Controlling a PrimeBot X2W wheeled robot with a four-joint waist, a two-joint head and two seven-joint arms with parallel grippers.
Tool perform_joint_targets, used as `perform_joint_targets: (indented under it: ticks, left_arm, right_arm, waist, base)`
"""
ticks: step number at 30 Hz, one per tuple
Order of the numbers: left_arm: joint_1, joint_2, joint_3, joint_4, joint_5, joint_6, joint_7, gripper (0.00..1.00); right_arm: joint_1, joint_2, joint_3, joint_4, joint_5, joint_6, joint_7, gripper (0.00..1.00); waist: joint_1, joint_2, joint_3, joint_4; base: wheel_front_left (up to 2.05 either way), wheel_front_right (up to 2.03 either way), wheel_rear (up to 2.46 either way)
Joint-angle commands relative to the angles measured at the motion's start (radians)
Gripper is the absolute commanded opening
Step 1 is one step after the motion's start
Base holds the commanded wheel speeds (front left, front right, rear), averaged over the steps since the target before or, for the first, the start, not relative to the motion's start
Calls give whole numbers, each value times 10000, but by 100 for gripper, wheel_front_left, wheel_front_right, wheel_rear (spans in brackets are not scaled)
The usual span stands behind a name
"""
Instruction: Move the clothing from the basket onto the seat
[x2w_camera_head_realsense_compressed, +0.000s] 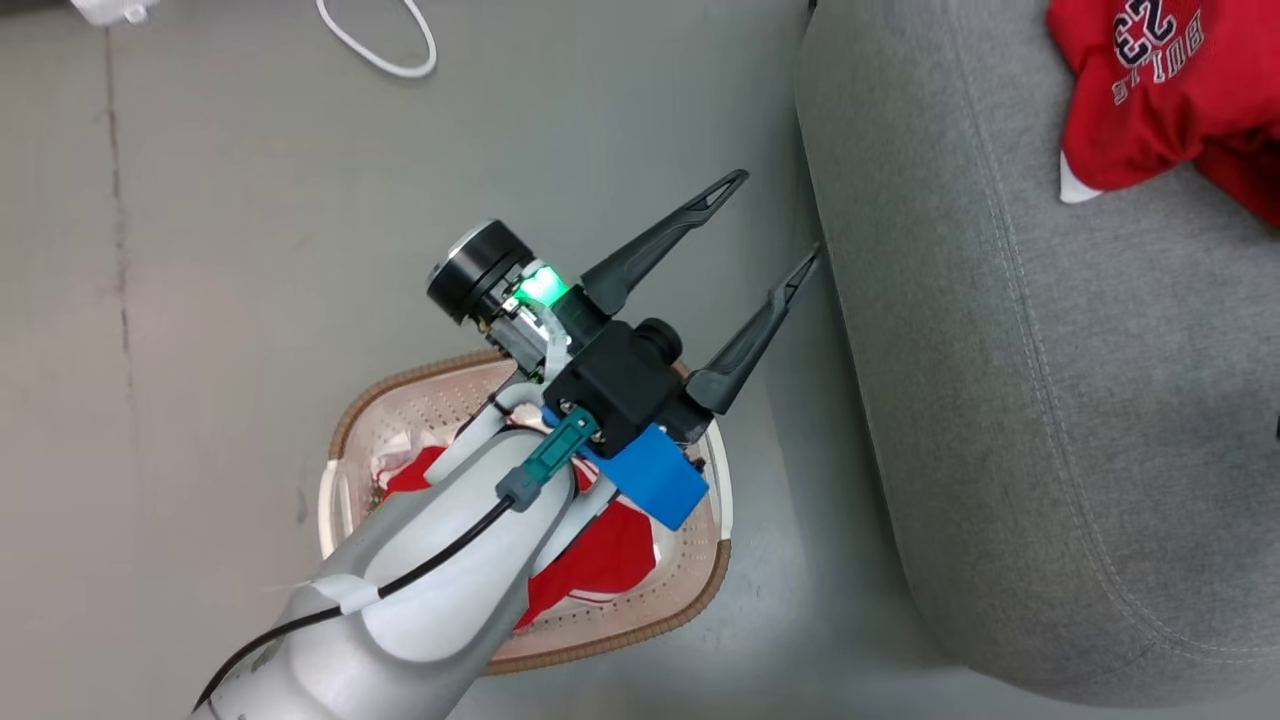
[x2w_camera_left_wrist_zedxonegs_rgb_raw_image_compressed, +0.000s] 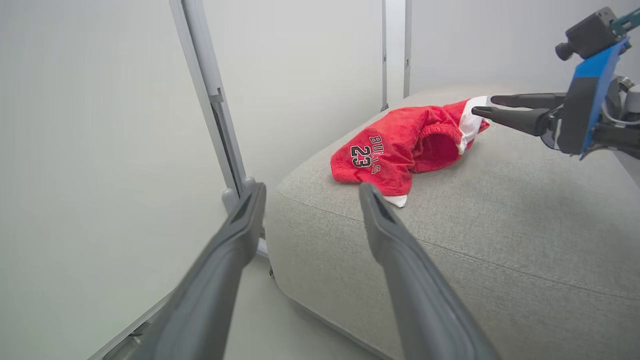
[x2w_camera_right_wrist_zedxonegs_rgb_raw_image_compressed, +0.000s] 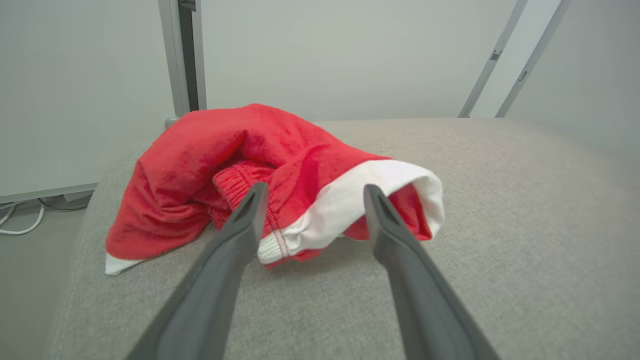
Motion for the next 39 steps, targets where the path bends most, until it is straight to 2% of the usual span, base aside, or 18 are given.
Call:
perform_joint_targets:
  ticks: [1,11,19,29,39]
  left_arm:
    - [243,32,151,-9,-68,76,-50,100]
    - [1894,137,1546,-182,-421,509,-49,100]
    - [3187,89,3153,-370,-427,758,-41,100]
    - [4536,31,4951,-561,-158,623,-41,100]
    - [5551,-240,6092,-875,248,455,-40,100]
  right_arm:
    - [541,179,87,-339,46,1,-8,100]
    - [2292,1074,1542,-2381,339,1,-6,100]
    - [2994,1357,2601,-3464,359,1,-4,100]
    - [3676,1636,3539,-4052,260,1,-6,100]
    - [4458,1697,4026,-4412,330,1,-6,100]
  waist:
    - [0,0,-335,-62]
    - [0,0,-1698,233]
    - [0,0,-2542,1166]
    - [0,0,-3354,1933]
    - [0,0,-3903,2010]
  base:
    - [0,0,0]
    - [0,0,0]
    - [0,0,0]
    - [0,0,0]
    - [0,0,0]
